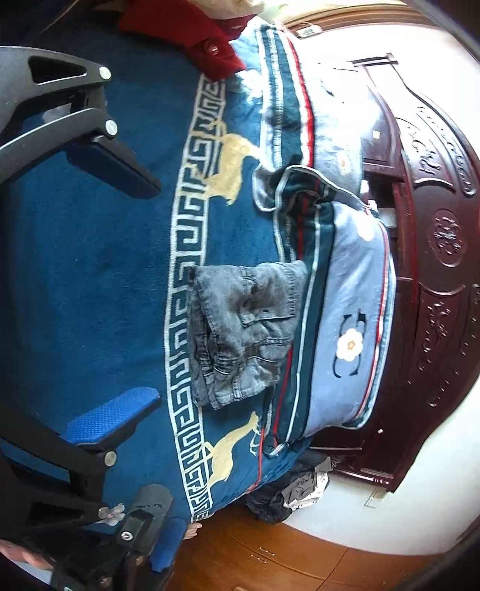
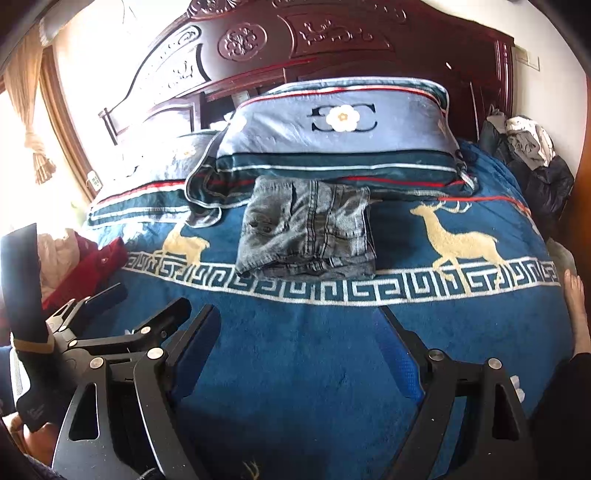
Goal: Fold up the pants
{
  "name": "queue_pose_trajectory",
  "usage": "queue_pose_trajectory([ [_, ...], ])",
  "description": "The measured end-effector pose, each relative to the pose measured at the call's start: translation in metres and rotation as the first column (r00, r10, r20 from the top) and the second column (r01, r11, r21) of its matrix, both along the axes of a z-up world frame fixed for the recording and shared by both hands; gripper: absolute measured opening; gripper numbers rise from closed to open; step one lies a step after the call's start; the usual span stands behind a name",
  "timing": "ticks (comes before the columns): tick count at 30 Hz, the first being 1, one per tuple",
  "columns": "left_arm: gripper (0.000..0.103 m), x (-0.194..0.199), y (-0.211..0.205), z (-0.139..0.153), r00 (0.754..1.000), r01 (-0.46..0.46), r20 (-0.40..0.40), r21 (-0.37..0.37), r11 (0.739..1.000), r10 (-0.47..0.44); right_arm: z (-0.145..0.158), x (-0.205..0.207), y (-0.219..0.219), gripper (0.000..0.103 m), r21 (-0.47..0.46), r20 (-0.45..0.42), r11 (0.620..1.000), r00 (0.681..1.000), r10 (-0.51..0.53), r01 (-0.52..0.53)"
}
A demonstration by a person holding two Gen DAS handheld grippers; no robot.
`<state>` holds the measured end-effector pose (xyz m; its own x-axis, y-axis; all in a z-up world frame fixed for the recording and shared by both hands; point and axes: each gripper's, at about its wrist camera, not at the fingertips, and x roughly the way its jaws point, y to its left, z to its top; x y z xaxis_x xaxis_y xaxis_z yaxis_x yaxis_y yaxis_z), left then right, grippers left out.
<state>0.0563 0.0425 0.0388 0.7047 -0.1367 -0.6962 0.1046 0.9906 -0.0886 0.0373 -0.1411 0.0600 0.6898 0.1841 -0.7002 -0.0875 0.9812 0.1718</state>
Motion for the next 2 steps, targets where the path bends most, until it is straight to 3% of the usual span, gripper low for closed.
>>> queue_pose_trajectory([
  [2, 0.103, 0.0070, -0.0034, -0.0127, 0.999, -0.024, -0.034, -0.003, 1.000, 0.023, -0.0081, 0.0032, -0.0032, 0.084, -0.003, -0.022, 1.000, 1.000, -0.011, 0.011],
])
